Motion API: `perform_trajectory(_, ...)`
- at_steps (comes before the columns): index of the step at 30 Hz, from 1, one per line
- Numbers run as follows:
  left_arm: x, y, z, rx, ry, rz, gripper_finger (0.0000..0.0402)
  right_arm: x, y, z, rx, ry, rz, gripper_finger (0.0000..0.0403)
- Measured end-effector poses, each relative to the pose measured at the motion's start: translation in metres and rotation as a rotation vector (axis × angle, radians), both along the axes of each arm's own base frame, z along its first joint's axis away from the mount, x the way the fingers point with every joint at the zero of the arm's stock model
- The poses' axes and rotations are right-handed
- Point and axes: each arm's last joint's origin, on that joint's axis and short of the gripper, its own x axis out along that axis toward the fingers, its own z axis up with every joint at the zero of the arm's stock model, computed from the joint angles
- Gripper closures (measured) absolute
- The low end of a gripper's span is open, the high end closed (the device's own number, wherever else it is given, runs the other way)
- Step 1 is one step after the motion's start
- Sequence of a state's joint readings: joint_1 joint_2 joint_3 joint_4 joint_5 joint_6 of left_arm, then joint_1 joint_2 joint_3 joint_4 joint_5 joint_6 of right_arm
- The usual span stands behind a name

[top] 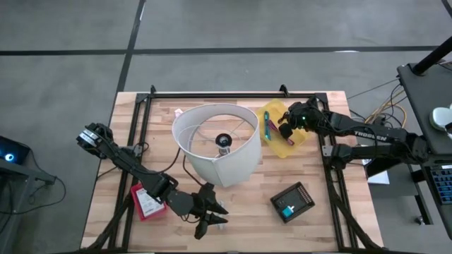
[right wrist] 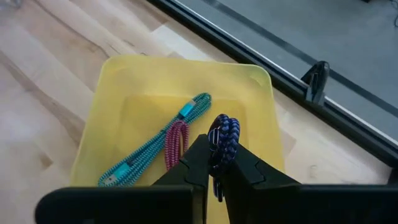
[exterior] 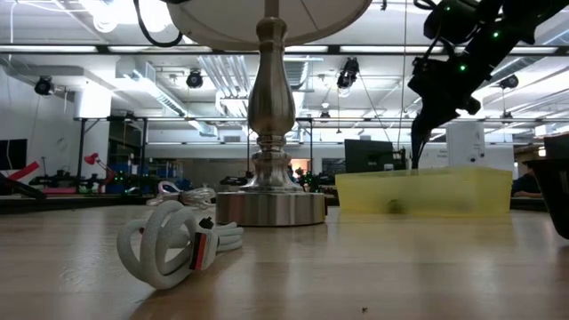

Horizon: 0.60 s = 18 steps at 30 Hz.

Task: Pick and place items into bin
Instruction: Put the dark blue USB cable into the yellow bin, then put the white USB cable into the yellow bin

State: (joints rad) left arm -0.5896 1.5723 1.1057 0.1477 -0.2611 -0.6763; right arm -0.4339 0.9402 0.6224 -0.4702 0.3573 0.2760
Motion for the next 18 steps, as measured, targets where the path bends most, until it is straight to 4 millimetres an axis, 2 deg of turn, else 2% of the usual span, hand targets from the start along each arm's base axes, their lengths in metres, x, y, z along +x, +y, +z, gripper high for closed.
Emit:
perform_trajectory(5, 0.0, 0.0, 0.0, 0.0, 0.0, 0.0, 0.0283, 0.0013, -0.0005, -0.0013, 0.002, 0.005, 0.001, 0.0349)
perform_trajectory(13, -0.0002, -0.0002, -0.0002, 0.0, 0.001, -0.001, 0.0283, 0.0013, -0.0004, -0.0011, 0.005, -0.001, -0.003, 0.0255)
perform_trajectory(18, -0.0014, -0.0028, -0.0003, -0.059, 0.027, -0.045, 0.0283, 0.0002, 0.0028, 0.0021, 0.086, -0.087, 0.01, 0.0208)
